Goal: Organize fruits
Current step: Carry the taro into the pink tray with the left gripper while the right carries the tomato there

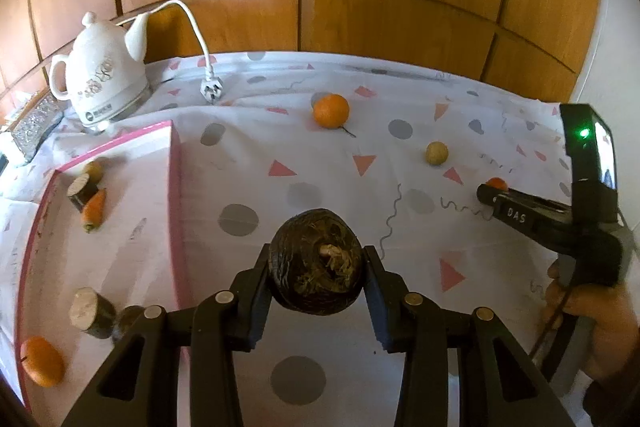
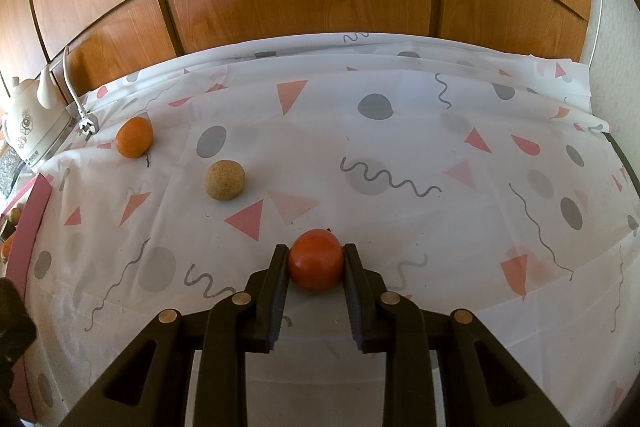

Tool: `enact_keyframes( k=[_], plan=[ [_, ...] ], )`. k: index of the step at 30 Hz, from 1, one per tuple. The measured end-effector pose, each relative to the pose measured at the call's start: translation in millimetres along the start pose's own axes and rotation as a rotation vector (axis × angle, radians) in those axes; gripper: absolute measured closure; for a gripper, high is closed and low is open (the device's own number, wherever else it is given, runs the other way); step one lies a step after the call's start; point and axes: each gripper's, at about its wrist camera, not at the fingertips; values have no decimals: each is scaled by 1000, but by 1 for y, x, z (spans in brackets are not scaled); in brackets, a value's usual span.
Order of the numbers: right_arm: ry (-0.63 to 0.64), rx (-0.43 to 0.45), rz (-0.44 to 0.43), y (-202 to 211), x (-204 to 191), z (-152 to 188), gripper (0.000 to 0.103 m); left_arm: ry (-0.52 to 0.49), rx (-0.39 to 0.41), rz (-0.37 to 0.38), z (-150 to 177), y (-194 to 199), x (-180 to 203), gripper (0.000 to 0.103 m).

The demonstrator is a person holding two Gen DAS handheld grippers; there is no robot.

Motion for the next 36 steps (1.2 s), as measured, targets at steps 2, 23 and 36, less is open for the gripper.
enact_keyframes(
  k=[2,23,36],
  plan=[
    [1,0,1,0,0,0,76,5,9,-2,0,7,-3,61],
    [71,-15,70,3,-12,-2,77,120,49,-72,6,44,-67,61],
    [175,10,-159,41,-86,3,77,249,52,-183,14,47,-140,61]
  ],
)
Point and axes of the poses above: each gripper's, at about its wrist camera, not at the fingertips, and y roughly against the way its jaws point, x to its right, z to its underside, and after that the axes turned 1 degree about y, right-handed
